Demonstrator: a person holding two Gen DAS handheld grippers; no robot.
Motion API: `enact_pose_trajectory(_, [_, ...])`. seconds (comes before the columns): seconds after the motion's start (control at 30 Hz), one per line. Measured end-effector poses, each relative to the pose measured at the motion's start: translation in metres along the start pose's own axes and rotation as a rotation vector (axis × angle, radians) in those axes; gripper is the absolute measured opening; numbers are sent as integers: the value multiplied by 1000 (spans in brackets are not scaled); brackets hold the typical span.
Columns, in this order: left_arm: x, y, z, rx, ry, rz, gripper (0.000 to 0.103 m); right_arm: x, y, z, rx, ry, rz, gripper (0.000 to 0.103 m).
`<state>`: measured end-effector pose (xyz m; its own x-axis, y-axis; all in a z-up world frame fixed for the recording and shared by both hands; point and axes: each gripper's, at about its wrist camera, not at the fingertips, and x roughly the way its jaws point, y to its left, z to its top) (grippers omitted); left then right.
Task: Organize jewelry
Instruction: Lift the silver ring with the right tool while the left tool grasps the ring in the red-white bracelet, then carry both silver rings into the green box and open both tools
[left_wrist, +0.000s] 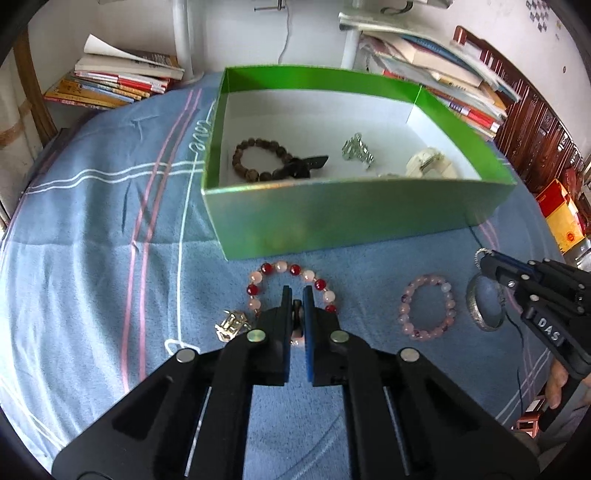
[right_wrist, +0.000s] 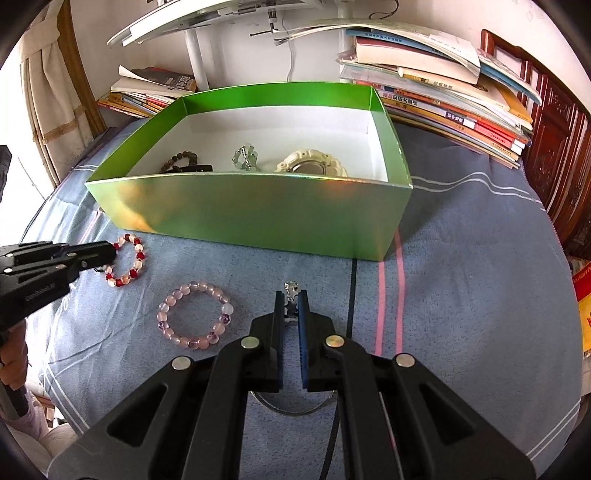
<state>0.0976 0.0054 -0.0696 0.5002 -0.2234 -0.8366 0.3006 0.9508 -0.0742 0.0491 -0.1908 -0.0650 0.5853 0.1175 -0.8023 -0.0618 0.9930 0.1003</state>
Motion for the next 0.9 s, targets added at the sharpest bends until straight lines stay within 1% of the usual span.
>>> enact_pose_trajectory(0.13, [-10, 0, 1, 2, -22, -9, 6, 1, 2, -1, -3, 3, 1, 7])
enact_pose_trajectory(0.37, [-15, -4, 1, 7, -23, -9, 6, 0, 9, 0, -24, 3, 10, 7])
enact_pose_trajectory(0.47, [-26, -10, 4, 26, -49, -7, 6, -14, 13, 8, -44, -36, 11, 7])
enact_pose_trajectory(0.5, [-31, -13, 7, 37, -66, -9, 6, -23, 15, 14, -51, -65, 18, 7])
enact_pose_trajectory(0.6, [-52, -19, 22, 70, -134, -15, 6, -46, 15, 32, -68, -151, 17, 7])
enact_pose_trajectory(0.67, [-62, -22, 36, 81, -174, -15, 6, -58, 15, 48, -72, -204, -11, 7])
enact_pose_trajectory(0.73, [-71, -24, 51, 92, -215, -10, 6, -63, 12, 61, -71, -237, -28, 7])
enact_pose_trajectory(0.8, [-76, -24, 66, 98, -246, -13, 6, -64, 9, 74, -64, -257, -43, 7])
enact_pose_trajectory(0.9, [-75, -20, 93, 74, -271, -40, 6, -53, 0, 93, -37, -249, -25, 7])
